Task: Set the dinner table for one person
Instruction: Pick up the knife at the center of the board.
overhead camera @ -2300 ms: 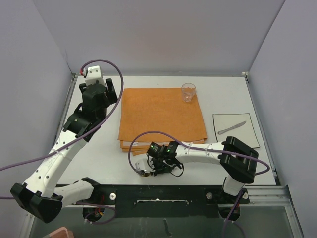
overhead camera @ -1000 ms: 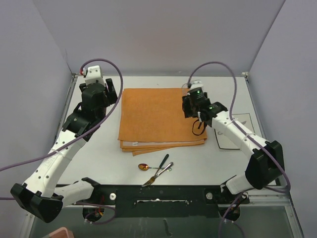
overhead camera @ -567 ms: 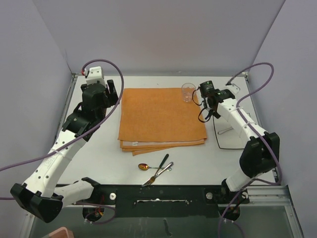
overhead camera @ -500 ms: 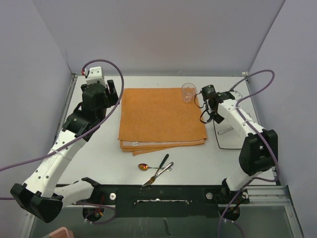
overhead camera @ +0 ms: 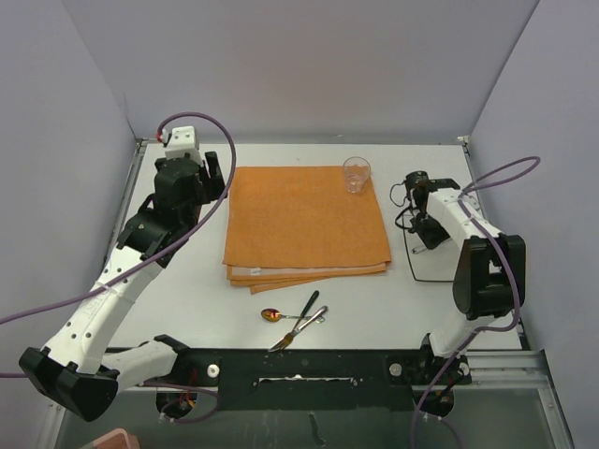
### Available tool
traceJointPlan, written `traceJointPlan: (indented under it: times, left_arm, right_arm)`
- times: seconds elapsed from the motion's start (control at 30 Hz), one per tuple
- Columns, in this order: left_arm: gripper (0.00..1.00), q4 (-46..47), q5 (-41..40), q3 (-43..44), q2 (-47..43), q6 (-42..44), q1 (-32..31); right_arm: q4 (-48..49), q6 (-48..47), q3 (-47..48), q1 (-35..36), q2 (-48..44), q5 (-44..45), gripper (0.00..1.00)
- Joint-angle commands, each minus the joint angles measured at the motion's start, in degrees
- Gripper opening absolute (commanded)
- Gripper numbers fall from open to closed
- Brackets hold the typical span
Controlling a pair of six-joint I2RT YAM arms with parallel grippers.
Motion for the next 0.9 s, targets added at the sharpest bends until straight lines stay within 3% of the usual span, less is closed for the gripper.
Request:
traceJointPlan:
  times: [0.0, 0.87]
  left_arm:
    - [0.63, 3.53, 0.75, 1.00, -1.14, 1.45, -0.46]
    - [0.63, 5.21, -0.92, 1.50, 0.12, 4.03, -1.27]
  right_arm:
    - [1.17, 0.24, -1.58, -4.32, 0.04, 0.56, 0.47]
    - [7.37, -6.63, 1.23, -9.98, 9.43, -3.63, 0.47]
